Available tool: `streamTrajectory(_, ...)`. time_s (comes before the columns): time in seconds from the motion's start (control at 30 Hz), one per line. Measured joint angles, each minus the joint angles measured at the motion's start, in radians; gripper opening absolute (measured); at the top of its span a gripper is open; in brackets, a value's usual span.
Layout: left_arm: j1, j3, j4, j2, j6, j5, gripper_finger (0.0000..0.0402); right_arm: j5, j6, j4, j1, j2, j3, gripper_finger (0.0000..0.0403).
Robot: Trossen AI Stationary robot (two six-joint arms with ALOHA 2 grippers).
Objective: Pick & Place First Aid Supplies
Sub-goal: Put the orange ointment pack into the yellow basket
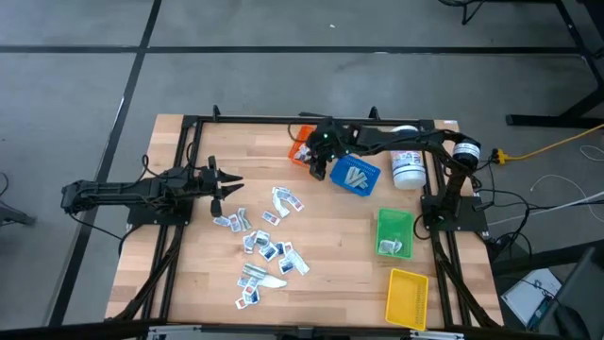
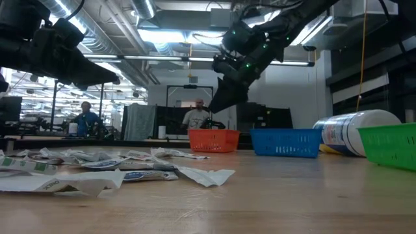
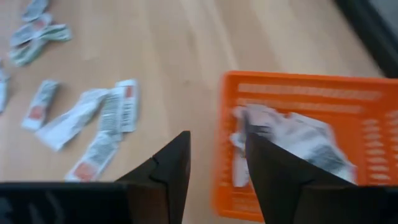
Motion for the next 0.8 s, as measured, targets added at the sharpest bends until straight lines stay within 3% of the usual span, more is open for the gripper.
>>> streamTrajectory(0.47, 0.0, 0.0, 0.0, 0.0, 0.0, 0.0, 0.0093, -0.033, -0.059, 0.006, 0.275, 0.0, -0.007, 0.0154)
streamTrajectory(0.8, 0.0, 0.0, 0.0, 0.0, 0.0, 0.0, 0.0093, -0.033, -0.058, 0.142, 0.45, 0.001, -0.151, 0.0154)
